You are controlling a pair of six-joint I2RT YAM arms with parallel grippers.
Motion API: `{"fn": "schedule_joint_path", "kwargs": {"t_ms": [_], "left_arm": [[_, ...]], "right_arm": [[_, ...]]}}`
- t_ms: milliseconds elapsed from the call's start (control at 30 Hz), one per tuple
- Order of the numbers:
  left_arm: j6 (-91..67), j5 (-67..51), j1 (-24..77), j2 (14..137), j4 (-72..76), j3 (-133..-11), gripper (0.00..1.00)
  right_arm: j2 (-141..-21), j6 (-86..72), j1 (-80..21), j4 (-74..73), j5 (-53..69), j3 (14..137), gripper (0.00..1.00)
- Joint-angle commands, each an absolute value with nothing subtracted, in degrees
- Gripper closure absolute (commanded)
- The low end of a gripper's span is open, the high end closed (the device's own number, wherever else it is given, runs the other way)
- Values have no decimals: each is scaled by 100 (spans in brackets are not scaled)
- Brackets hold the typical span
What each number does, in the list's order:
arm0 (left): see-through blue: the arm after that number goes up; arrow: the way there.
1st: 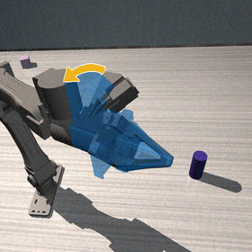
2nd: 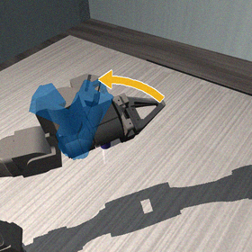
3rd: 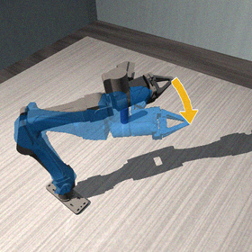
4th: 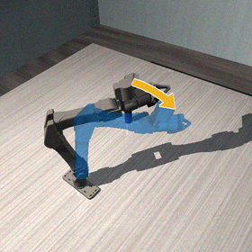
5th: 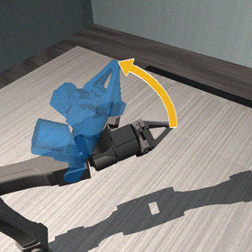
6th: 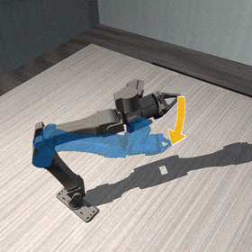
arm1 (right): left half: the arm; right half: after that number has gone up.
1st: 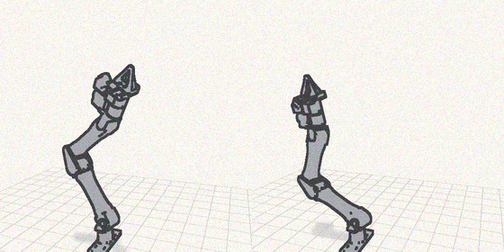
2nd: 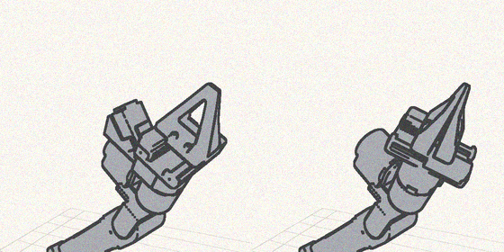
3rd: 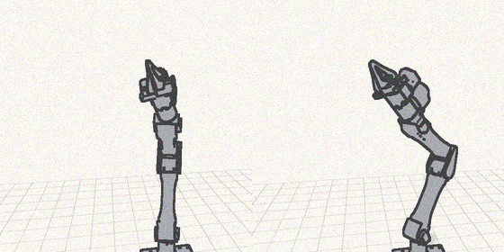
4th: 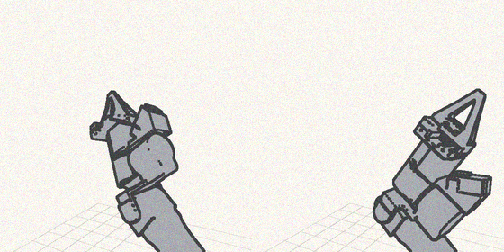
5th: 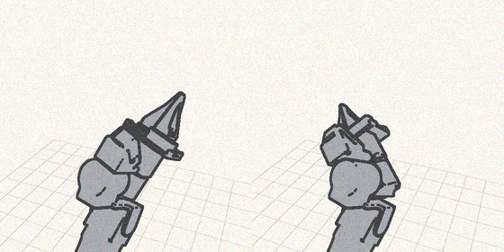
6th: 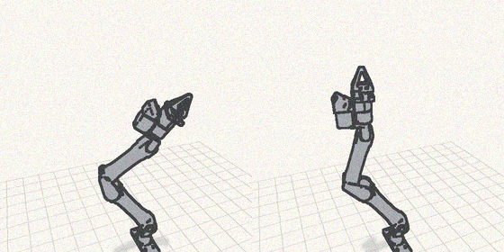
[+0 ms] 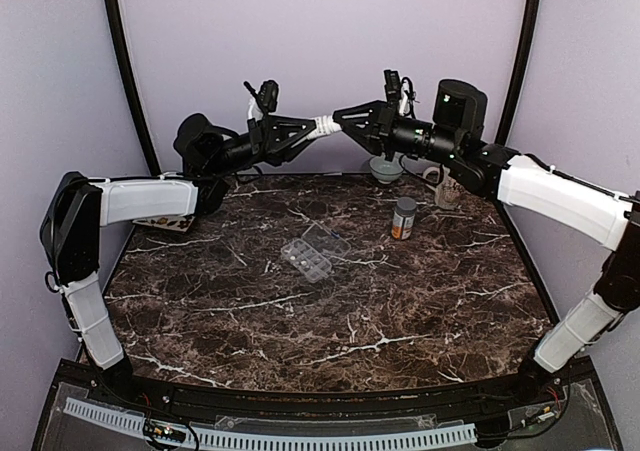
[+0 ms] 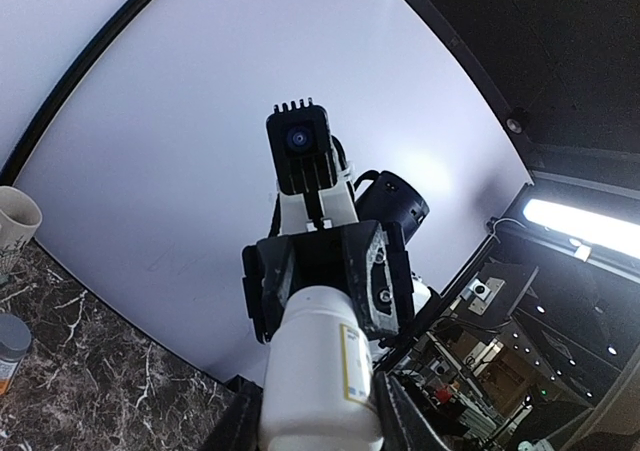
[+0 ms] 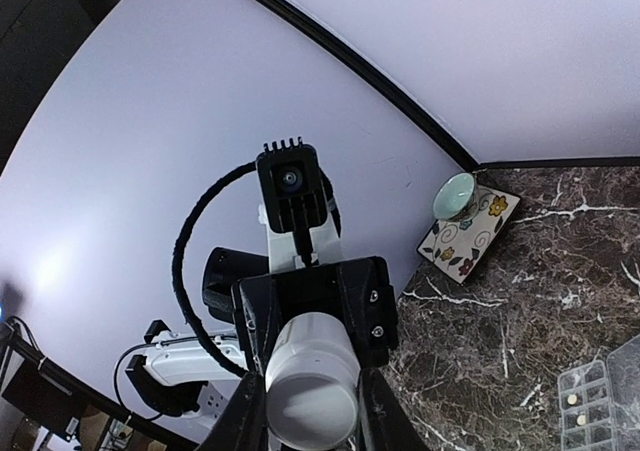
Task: Sort the pills into containers
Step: Screw the lid of the pill bottle onto the pill bottle.
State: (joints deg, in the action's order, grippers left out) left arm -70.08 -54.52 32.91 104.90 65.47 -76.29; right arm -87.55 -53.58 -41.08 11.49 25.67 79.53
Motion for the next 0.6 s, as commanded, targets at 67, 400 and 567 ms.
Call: {"fn": "schedule_joint_path", "kwargs": {"t_ms": [67, 400, 567], "left_arm": [[-6540, -5770, 3832, 10313, 6498, -7871, 100], [-5488, -5533, 3829, 10008, 5520, -7844, 100], [-5511, -5595, 3825, 10020, 5520, -7805, 100]], "right_arm": [[-9222, -6055, -4309, 1583, 3260, 7918, 95], [-9358, -6063, -4298, 1207, 3302, 8130, 89], [-9248, -5879, -4248, 1119, 3195, 8125, 72]]}}
